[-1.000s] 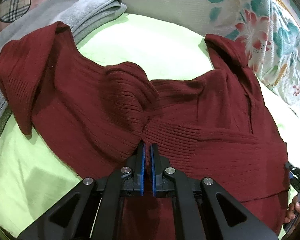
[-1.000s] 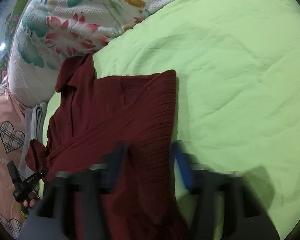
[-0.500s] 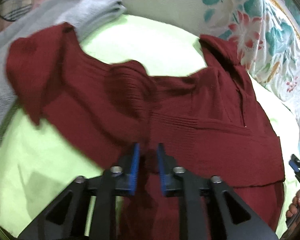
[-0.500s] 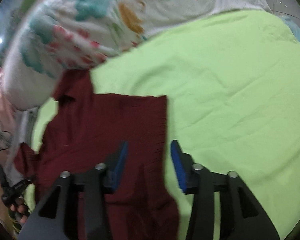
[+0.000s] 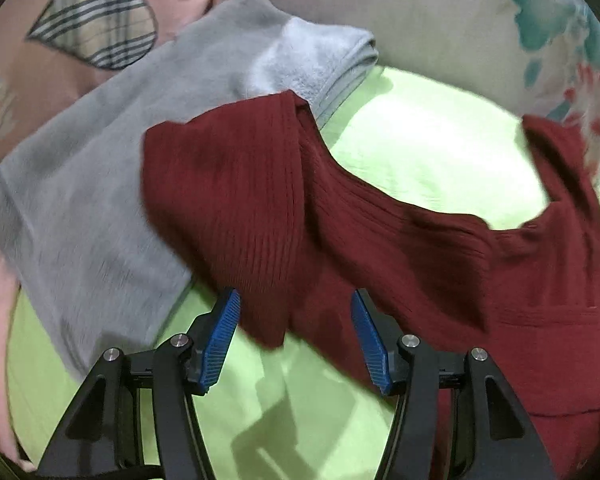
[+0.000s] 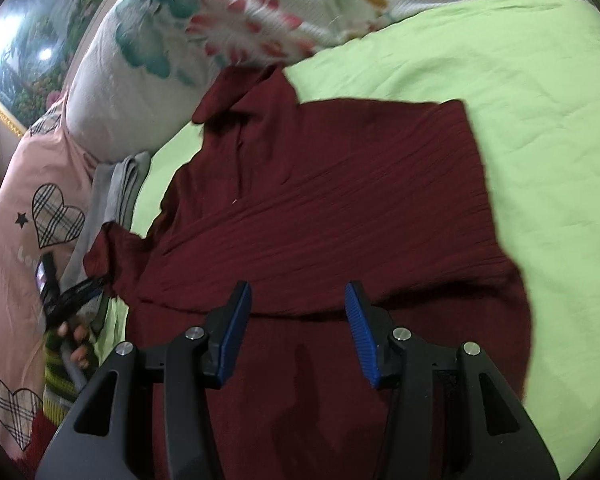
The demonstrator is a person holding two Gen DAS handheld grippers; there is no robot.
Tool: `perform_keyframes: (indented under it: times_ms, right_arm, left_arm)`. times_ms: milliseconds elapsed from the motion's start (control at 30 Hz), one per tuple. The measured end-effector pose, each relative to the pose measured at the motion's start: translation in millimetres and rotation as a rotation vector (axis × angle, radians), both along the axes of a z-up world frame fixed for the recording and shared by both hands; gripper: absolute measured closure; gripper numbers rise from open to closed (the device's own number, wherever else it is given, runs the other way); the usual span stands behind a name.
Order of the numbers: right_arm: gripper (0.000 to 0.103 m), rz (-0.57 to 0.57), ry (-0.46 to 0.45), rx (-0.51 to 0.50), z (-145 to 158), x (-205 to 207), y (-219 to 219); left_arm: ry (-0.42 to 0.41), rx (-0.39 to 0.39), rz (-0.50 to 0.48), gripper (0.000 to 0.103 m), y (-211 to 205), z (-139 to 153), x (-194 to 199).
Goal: Fold large clothes
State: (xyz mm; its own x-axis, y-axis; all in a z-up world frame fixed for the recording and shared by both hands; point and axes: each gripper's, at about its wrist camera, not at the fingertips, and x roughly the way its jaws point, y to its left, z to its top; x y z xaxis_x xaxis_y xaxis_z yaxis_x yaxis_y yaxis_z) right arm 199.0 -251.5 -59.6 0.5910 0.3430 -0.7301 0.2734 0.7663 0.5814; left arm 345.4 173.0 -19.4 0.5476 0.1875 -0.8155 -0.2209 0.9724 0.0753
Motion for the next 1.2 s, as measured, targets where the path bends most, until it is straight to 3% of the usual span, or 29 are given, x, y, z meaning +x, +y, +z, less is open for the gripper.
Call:
perform_keyframes:
  times_ms: [67, 133, 167, 367, 467, 533, 733, 833, 933, 1100, 1200]
  right_arm:
    - [0.053, 0.015, 0.0, 0.005, -0.2, 3.9, 6.4]
    - [0.053, 0.025, 0.0, 0.002, 0.1, 3.1, 8.6]
    - [0.053, 0.027, 0.0, 0.0, 0.5, 3.2, 9.1]
    - [0.053, 0.018, -0.016, -0.001, 8.3, -0.7, 8.5]
    - [0.053, 0.02, -0.027, 0.007, 12.2, -3.4, 9.0]
    - [0.053, 0.021, -0.031, 0.018, 13.4, -5.5, 9.8]
    - [0.053, 0.004, -0.028, 0.039, 12.9, -18.9, 4.6]
    - [0.053, -0.02, -0.021, 0.044, 12.4, -27.7, -4.1]
    - [0.053, -0.042, -0.018, 0.045, 12.3, -34.8, -13.1]
    - [0.053, -0.055, 0.0, 0.046, 7.3, -40.8, -23.3]
    - [0.053, -0.044, 0.004, 0.039, 5.2, -39.4, -23.4]
  left_arm:
    - [0.032, 0.061, 0.026, 0.052, 4.7, -11.0, 15.0]
    - [0.052, 0.081, 0.04, 0.09, 10.1, -19.1, 22.5]
    - [0.064, 0.067, 0.032, 0.094, 14.9, -22.5, 25.8]
    - [-0.033, -0.047, -0.012, 0.098, 21.5, 2.5, 2.6]
    - [-0.075, -0.158, -0.062, 0.098, 12.7, 24.4, -17.8]
    - [-0.096, -0.269, -0.117, 0.099, -2.7, 40.0, -31.1]
    - [-0.115, -0.473, -0.317, 0.099, -84.3, 70.0, -55.1]
    - [-0.108, -0.494, -0.428, 0.099, -138.5, 76.9, -61.0]
    - [-0.09, -0.468, -0.512, 0.099, -195.2, 70.6, -62.2]
    - [0.046, -0.386, -0.623, 0.095, -266.7, 22.1, -56.2]
    - [0.128, -0.376, -0.634, 0.089, -276.4, -4.9, -58.4]
